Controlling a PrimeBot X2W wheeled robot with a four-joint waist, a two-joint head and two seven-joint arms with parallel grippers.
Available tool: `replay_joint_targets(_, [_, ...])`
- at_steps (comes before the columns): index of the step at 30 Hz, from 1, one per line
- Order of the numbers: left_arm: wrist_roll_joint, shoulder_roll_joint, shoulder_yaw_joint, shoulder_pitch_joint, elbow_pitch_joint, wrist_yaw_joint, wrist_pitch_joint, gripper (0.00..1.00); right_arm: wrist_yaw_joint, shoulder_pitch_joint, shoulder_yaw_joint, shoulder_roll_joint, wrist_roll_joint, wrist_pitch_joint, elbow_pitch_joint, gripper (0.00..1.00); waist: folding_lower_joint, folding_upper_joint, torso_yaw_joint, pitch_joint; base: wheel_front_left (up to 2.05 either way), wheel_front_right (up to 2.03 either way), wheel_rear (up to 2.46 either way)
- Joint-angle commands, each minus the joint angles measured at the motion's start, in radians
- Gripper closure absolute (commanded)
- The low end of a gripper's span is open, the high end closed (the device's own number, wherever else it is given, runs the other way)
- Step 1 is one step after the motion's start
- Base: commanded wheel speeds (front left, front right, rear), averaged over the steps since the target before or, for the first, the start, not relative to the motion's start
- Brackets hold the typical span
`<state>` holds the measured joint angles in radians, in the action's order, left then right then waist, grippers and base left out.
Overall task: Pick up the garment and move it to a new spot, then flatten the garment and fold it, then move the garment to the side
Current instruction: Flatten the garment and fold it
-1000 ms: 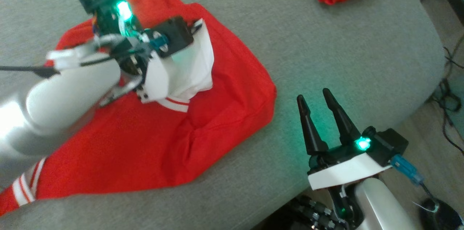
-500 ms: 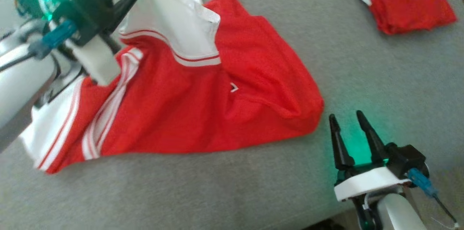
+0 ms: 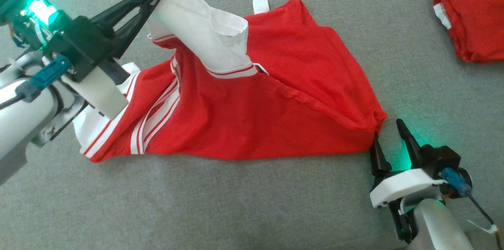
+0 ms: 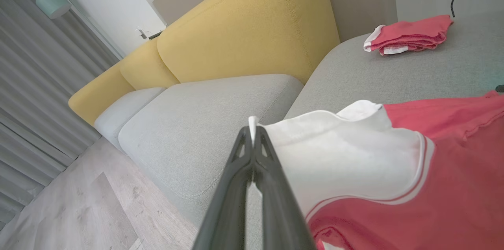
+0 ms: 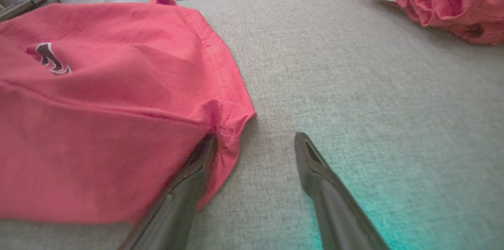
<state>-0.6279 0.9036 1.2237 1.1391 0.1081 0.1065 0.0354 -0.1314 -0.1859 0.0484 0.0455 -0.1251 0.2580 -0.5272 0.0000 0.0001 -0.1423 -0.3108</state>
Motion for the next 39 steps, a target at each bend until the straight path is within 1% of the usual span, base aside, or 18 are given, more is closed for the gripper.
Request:
replay_joint_targets(1, [-0.005,0.044,-0.068,0.020,0.023,0.011,0.005,1.00,0.001,-0.009,0.026,0.005,0.015,0.004,0.003,0.00,0.0000,-0.0001,0.004,0.000,0.00,0.00,0.00])
replay_joint_targets(2, [-0.005,0.046,-0.068,0.018,0.025,0.013,0.004,1.00,0.001,-0.011,0.027,0.005,0.016,0.004,-0.002,0.13,0.0000,-0.0001,0.005,0.000,0.00,0.00,0.00])
replay_joint_targets(3, [-0.005,0.048,-0.068,0.016,0.028,0.015,0.004,1.00,0.001,-0.012,0.030,0.005,0.020,0.004,-0.005,0.29,0.0000,-0.0001,0.006,0.000,0.00,0.00,0.00])
replay_joint_targets(4, [-0.005,0.049,-0.067,0.014,0.030,0.018,0.004,1.00,0.001,-0.013,0.037,0.005,0.026,0.004,-0.008,0.56,0.0000,-0.0001,0.007,0.001,0.00,0.00,0.00])
replay_joint_targets(5, [-0.006,0.051,-0.067,0.012,0.032,0.020,0.003,1.00,0.001,-0.013,0.040,0.005,0.029,0.004,-0.010,0.80,0.0000,-0.0001,0.007,0.002,0.00,0.00,0.00])
replay_joint_targets(7, [-0.008,0.055,-0.066,0.006,0.035,0.023,0.000,1.00,0.001,-0.012,0.044,0.005,0.037,0.004,-0.011,0.99,0.0000,-0.0001,0.006,0.005,0.00,0.00,0.00])
replay_joint_targets(11, [-0.011,0.062,-0.068,-0.005,0.035,0.034,-0.012,1.00,0.001,-0.012,0.045,0.005,0.058,0.004,0.010,1.00,0.0000,-0.0001,0.002,0.014,0.00,0.00,0.00])
replay_joint_targets(16, [-0.015,0.078,-0.081,-0.030,0.031,0.062,-0.065,1.00,0.001,0.014,0.000,0.005,0.091,0.004,0.105,1.00,0.0000,-0.0001,-0.002,0.053,0.00,0.00,0.00])
replay_joint_targets(19, [-0.017,0.099,-0.105,-0.042,0.031,0.092,-0.115,1.00,0.001,0.026,-0.040,0.005,0.114,0.004,0.199,1.00,0.0000,-0.0001,-0.005,0.089,0.00,0.00,0.00])
replay_joint_targets(22, [-0.028,0.126,-0.140,-0.054,0.035,0.131,-0.173,1.00,0.001,0.019,-0.088,0.005,0.141,0.004,0.299,1.00,0.0000,-0.0001,-0.005,0.131,0.00,0.00,0.00])
replay_joint_targets(24, [-0.061,0.144,-0.165,-0.071,0.036,0.153,-0.202,1.00,0.001,0.008,-0.114,0.008,0.157,0.004,0.356,1.00,0.0000,-0.0001,0.000,0.160,0.00,0.00,0.00])
replay_joint_targets(28, [-0.097,0.182,-0.194,-0.077,0.056,0.148,-0.230,1.00,0.001,-0.034,-0.139,0.063,0.154,0.004,0.443,1.00,0.0000,-0.0001,0.020,0.209,0.00,0.00,0.00])
replay_joint_targets(31, [-0.103,0.197,-0.228,-0.047,0.077,0.140,-0.248,1.00,0.001,-0.086,-0.145,0.114,0.146,-0.002,0.512,1.00,0.0000,-0.0001,0.040,0.230,0.00,0.00,0.00])
replay_joint_targets(33, [-0.090,0.204,-0.250,-0.013,0.088,0.132,-0.256,1.00,0.001,-0.136,-0.148,0.150,0.140,-0.028,0.561,1.00,0.0000,-0.0001,0.050,0.239,0.00,0.00,0.00])
replay_joint_targets(37, [-0.063,0.196,-0.304,0.078,0.092,0.114,-0.270,1.00,0.001,-0.262,-0.156,0.222,0.130,-0.097,0.633,1.00,0.0000,-0.0001,0.064,0.244,0.00,0.00,0.00])
replay_joint_targets(39, [-0.054,0.179,-0.314,0.119,0.076,0.090,-0.268,1.00,0.001,-0.333,-0.143,0.259,0.127,-0.131,0.634,1.00,0.0000,-0.0001,0.068,0.243,0.00,0.00,0.00])
